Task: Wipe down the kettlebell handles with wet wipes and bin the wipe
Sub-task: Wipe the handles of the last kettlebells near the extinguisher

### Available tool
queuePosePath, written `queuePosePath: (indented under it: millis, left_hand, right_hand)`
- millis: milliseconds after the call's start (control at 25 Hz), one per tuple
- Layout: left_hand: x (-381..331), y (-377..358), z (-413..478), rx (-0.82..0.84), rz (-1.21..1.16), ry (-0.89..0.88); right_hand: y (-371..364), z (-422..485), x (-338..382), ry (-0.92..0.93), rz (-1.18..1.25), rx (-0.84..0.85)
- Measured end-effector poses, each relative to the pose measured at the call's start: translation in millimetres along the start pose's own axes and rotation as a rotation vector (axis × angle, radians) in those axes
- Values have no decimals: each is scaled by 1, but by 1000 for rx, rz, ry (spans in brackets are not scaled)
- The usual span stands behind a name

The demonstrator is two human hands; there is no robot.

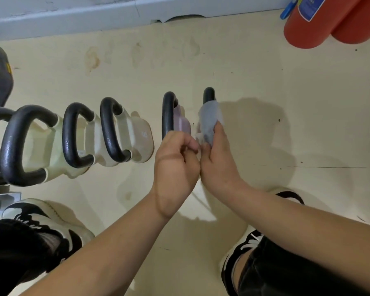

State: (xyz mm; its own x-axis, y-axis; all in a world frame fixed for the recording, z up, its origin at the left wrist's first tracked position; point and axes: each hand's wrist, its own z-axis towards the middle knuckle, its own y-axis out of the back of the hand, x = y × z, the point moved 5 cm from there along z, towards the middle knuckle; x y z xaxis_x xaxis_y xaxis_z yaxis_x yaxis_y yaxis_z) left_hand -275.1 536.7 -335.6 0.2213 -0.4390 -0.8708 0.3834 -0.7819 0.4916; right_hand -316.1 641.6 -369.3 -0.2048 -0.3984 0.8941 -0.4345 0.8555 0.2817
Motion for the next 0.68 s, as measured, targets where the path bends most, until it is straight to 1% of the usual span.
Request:
queuePosePath:
  millis: [40,80,120,160,200,240,280,320,360,440,480,520,560,600,680]
  left_hand:
    - [4,-1,-3,24,-63,104]
    - [8,-2,-6,42,-115,187]
    - [10,-2,-8,47,-143,248]
    - [11,-2,-9,45,-157,290]
    - [10,-2,-10,46,-159,323]
    - [10,-4,-11,56,-159,347]
    - [9,-6,-12,68,-156,368]
    - [9,-7,-13,78,-157,384]
    - [9,-8,-13,83,-167,389]
    - [9,-8,-12,91,-205,376]
    - [10,-8,-11,94,-219,373]
    - [11,-6,-12,94,-221,376]
    - [12,-4,-12,85,-219,381]
    - [12,-1,-13,75,-223,383]
    - [10,6,-15,59,-230,364]
  right_hand:
    - [0,6,1,-23,4,-41]
    - [3,18,2,-84,38,-86]
    - [9,33,3,-192,126,-89]
    - [15,50,7,-317,281,-46]
    - [21,63,13,-424,489,39]
    - [27,67,22,-489,685,118]
    - [31,67,24,-521,797,163]
    - [32,62,25,-507,768,187]
    - [29,54,22,-442,623,167]
    - [19,29,11,-287,254,21]
    - [15,13,11,-185,118,-41]
    - [8,-1,9,-94,32,-53]
    - [0,-14,7,-35,-43,-22]
    - [-8,-23,-1,-20,-83,15]
    - [-14,-26,-5,-49,-45,36]
